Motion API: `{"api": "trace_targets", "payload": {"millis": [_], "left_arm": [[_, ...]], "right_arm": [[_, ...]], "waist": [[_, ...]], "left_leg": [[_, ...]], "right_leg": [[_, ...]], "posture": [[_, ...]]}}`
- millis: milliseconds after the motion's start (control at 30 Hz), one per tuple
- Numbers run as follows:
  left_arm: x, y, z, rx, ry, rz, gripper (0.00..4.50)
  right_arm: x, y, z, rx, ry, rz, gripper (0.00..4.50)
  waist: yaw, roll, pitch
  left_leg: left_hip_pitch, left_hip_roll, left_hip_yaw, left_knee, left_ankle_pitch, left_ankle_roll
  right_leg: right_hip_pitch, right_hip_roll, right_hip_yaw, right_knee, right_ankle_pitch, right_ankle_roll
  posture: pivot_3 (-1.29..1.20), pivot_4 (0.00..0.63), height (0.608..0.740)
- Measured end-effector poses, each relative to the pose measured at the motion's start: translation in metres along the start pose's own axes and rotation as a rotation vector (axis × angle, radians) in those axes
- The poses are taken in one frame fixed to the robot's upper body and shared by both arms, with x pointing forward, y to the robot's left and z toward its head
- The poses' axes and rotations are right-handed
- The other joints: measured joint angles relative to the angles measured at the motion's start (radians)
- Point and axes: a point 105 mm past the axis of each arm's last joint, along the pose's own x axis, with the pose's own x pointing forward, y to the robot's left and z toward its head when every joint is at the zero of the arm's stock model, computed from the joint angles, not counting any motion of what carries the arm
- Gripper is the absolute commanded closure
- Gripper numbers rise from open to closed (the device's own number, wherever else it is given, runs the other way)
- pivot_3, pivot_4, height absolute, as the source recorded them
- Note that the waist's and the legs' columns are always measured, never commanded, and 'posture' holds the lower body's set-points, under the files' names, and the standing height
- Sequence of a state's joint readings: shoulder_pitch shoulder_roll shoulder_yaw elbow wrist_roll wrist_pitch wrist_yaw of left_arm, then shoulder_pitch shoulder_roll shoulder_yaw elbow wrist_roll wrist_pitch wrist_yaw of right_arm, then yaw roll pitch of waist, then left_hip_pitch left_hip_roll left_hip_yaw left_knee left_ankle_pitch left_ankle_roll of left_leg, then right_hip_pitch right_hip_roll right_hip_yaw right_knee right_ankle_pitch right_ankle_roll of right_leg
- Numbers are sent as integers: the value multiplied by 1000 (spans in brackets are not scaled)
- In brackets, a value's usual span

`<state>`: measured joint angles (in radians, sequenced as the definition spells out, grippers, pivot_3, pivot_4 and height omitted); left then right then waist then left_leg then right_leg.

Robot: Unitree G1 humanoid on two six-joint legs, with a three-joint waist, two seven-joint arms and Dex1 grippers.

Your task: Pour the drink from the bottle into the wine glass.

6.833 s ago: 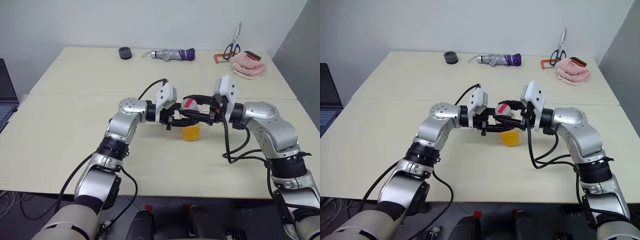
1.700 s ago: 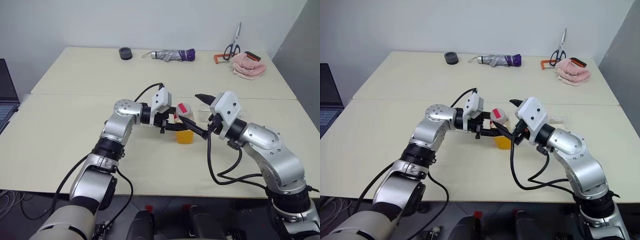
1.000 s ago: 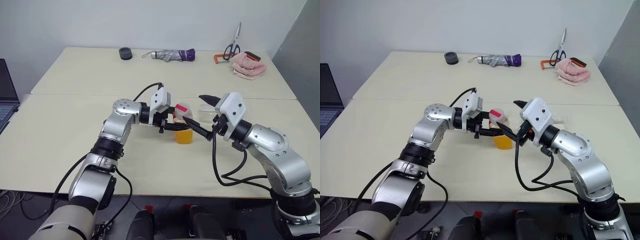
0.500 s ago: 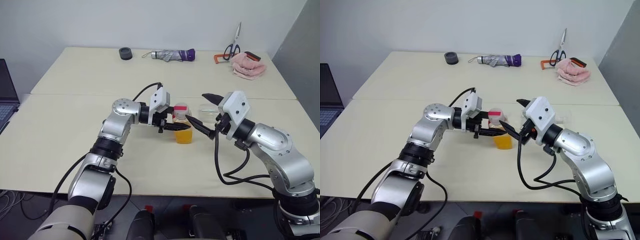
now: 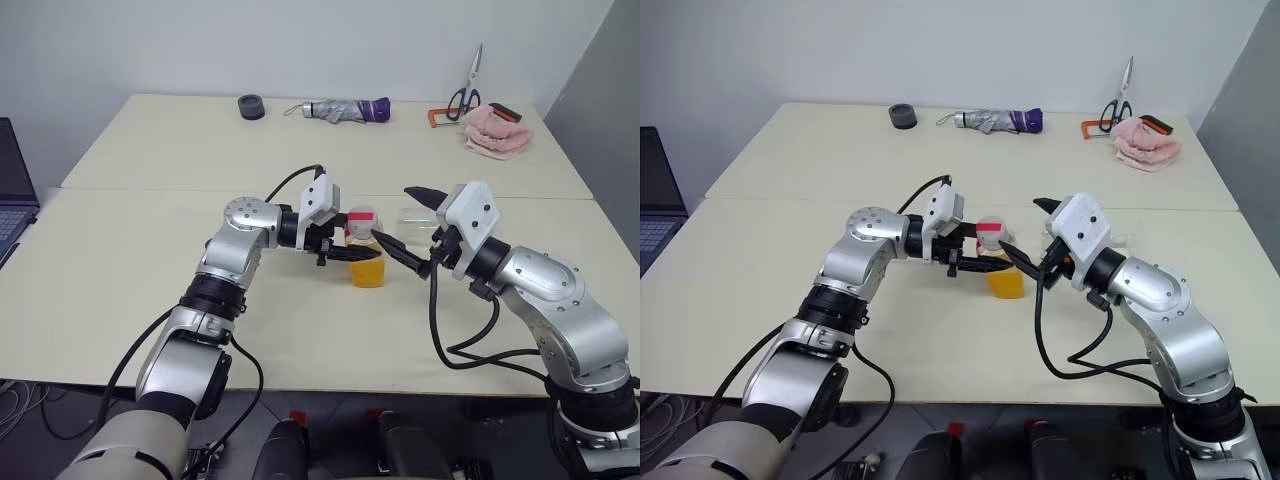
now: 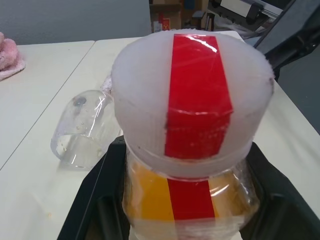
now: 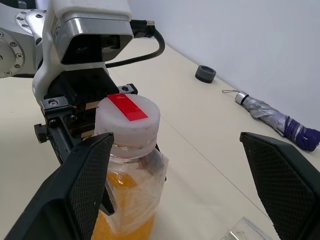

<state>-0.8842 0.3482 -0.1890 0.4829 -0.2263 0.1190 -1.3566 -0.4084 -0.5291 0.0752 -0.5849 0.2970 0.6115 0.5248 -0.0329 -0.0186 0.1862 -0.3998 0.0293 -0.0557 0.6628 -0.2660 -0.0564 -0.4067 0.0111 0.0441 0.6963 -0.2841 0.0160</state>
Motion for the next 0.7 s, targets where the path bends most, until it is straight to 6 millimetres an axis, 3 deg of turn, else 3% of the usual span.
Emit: {"api": "trace_targets", "payload": {"millis": [700], "left_arm": [[0, -1, 0, 7, 0, -6, 2339]], "right_arm": [[-3, -3, 0, -10, 11, 6, 201]], "waist": [[0, 0, 0]], "left_leg": [[0, 0, 0, 0, 0, 0]], "right_leg": [[0, 0, 0, 0, 0, 0]], "posture": [[0, 150, 740]]}}
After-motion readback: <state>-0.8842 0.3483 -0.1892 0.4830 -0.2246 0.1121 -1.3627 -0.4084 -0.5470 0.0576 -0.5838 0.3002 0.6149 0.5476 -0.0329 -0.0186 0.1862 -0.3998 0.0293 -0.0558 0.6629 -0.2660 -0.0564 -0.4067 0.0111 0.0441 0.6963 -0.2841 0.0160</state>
